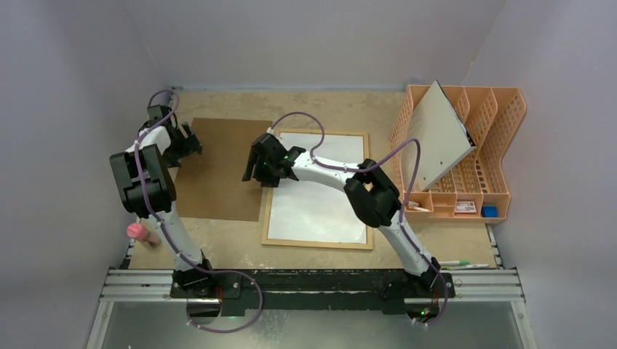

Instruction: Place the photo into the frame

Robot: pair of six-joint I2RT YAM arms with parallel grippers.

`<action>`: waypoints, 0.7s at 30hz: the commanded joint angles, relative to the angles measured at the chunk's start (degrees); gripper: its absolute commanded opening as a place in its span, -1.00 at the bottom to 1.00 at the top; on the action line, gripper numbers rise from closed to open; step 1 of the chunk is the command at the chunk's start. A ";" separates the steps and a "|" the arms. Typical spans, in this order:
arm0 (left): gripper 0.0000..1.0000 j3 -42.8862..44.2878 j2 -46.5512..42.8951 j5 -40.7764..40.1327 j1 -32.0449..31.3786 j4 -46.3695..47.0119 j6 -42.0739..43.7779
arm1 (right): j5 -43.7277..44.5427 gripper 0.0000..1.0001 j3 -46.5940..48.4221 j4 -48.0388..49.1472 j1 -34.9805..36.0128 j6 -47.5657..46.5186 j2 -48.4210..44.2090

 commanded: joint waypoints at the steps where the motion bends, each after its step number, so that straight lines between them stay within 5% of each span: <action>1: 0.66 -3.40 -2.34 -0.48 1.52 0.98 0.43 | 3.91 0.36 2.09 -3.70 0.24 1.31 0.50; 12: 0.64 -2.79 -1.04 -0.65 5.04 -2.21 0.90 | 8.43 0.44 4.22 -9.85 0.25 4.89 3.63; 21: 0.50 -2.02 0.74 14.35 6.67 -5.17 -1.58 | 5.68 0.47 5.41 -11.23 0.19 6.19 5.15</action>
